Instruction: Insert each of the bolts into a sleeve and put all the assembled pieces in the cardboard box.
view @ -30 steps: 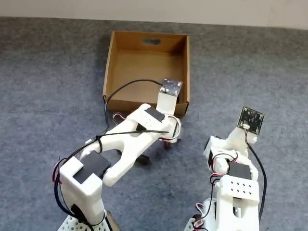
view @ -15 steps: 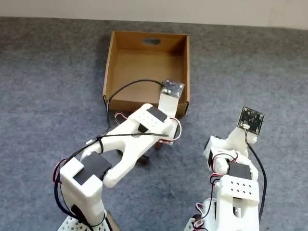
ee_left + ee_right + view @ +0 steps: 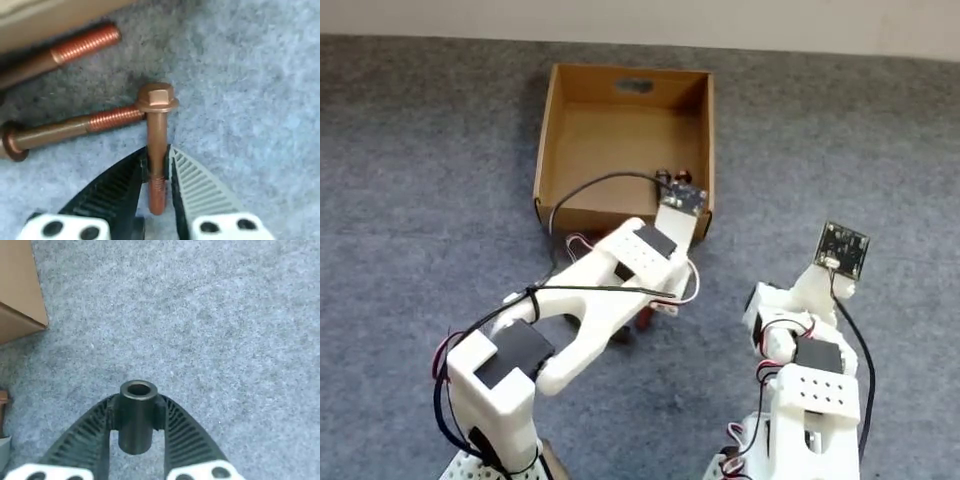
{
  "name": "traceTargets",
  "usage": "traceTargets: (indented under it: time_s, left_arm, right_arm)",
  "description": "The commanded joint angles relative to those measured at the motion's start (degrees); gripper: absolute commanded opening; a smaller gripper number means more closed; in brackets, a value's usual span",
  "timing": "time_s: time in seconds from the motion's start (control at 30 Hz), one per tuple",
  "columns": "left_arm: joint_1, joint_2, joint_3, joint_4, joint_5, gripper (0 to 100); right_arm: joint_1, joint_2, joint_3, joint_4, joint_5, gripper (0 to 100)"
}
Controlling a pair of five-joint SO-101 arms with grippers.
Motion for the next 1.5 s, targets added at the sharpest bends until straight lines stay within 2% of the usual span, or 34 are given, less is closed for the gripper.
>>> traceTargets:
  time_s: [0.0,0.2,0.37,0.53,0.77,0.93,1.13,1.27,1.47]
  left_arm:
    - [0.7,-0.7,-2.1,3.8,0.4,19]
    - [-2.9,0.2,-8.2,4.5,0.4,15]
    - [-5.4,4.8,-8.8,0.9,0.2,14]
    - [-5.5,9.6,-13.2,2.0,0.2,14]
    - [-4.1,9.2,-19.6,5.5,0.2,13]
    - [-3.4,9.5,-21.2,7.9,0.1,0]
    - [-2.5,9.0,-21.1,8.2,0.1,1]
    - [-0.9,9.0,-23.3,11.1,-2.2,1]
    - [1.0,9.0,-29.1,20.8,-6.9,1]
  right_arm:
    - [0.4,-0.7,-0.3,-1.1,-0.6,0.5]
    - [0.4,-0.7,-0.3,-1.1,-0.6,0.5]
    - [0.4,-0.7,-0.3,-1.1,-0.6,0.5]
    - [0.4,-0.7,-0.3,-1.1,-0.6,0.5]
    - [0.4,-0.7,-0.2,-1.1,-0.6,0.5]
    - [0.4,-0.7,-0.2,-1.1,-0.6,0.5]
    - [0.4,-0.7,-0.2,-1.1,-0.6,0.5]
    - [0.4,-0.7,-0.2,-1.1,-0.6,0.5]
    - [0.4,-0.7,-0.2,-1.1,-0.6,0.5]
